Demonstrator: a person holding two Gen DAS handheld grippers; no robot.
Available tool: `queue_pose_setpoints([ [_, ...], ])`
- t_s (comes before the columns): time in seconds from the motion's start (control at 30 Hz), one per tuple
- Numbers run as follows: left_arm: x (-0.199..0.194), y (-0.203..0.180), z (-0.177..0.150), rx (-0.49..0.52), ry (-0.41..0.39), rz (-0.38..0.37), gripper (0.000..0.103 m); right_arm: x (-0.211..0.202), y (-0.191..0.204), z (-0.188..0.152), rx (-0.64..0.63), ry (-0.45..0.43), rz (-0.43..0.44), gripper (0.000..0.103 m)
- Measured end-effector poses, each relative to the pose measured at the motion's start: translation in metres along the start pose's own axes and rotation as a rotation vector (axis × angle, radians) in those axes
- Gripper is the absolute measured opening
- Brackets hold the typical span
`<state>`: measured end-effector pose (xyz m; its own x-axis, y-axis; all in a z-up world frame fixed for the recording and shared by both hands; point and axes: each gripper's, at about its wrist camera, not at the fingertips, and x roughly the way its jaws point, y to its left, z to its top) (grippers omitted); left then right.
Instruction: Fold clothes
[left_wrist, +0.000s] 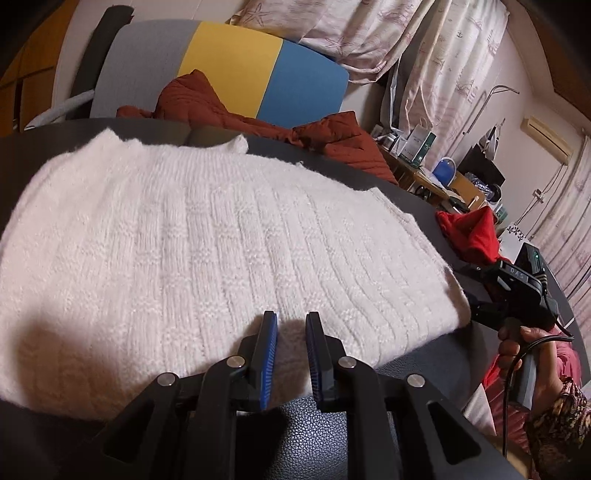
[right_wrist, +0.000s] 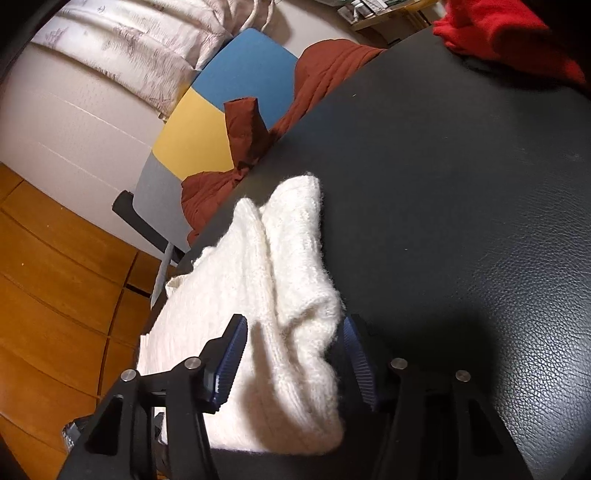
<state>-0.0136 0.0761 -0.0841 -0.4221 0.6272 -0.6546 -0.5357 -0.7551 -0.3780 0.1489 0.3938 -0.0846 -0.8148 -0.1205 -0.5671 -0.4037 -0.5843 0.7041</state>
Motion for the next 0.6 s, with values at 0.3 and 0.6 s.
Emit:
queue_pose_setpoints([
  [0.3,0.001,0.002,-0.003,0.01,-0.003,-0.02,0.015,0.019,0.016,0.001,-0.042,0.029,-0.006,0.063],
  [0.6,0.001,0.004,-0.005,0.003,-0.009,-0.034,0.015,0.032,0.018,0.008,0.02,0.025,0.022,0.063],
])
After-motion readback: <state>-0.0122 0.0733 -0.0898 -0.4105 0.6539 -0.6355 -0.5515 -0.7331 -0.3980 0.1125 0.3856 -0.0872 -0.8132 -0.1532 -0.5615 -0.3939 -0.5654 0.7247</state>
